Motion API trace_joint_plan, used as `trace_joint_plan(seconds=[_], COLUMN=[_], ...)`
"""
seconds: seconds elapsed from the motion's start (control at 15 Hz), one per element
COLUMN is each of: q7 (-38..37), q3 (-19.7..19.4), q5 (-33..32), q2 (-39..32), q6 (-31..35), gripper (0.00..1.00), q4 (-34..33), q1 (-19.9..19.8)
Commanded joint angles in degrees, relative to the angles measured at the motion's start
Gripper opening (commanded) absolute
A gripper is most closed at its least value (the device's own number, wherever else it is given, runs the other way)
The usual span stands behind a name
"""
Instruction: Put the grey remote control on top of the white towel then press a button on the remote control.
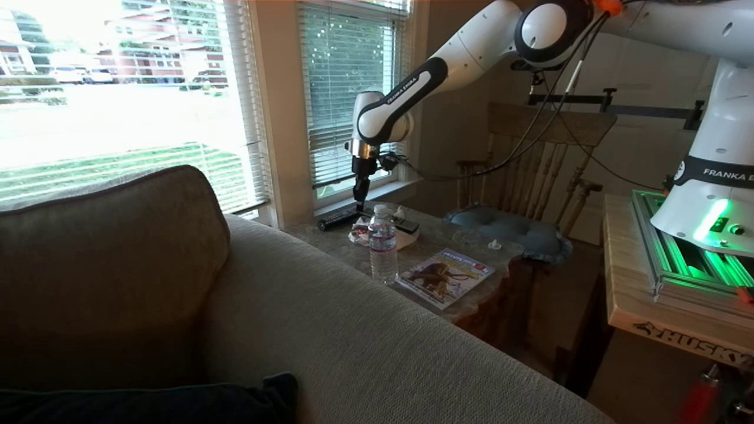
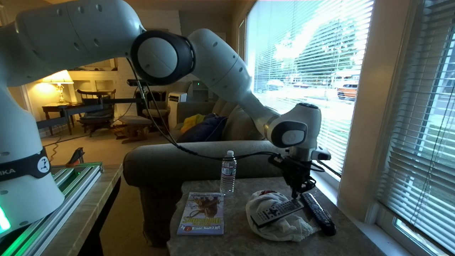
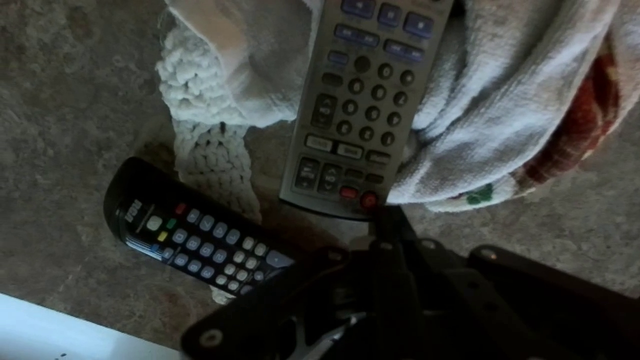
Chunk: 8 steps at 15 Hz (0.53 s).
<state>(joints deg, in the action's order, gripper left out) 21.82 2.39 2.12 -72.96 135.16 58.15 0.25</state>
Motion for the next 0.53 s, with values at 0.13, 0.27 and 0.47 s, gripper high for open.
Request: trace_joint_plan(seconds=[0.13, 0.27, 0.47], q7=[-1.64, -1.7, -1.97], q3=[-1.61, -1.93, -2.66], q5=[-0.75, -0.66, -0.68], q2=[0.85, 0.9, 1.26], q6=[-0.94, -1.05, -0.99], gripper=[0.0, 0.0, 0.0], q4=[0.49, 0.67, 1.19], q1=[1.77, 2.03, 2.41])
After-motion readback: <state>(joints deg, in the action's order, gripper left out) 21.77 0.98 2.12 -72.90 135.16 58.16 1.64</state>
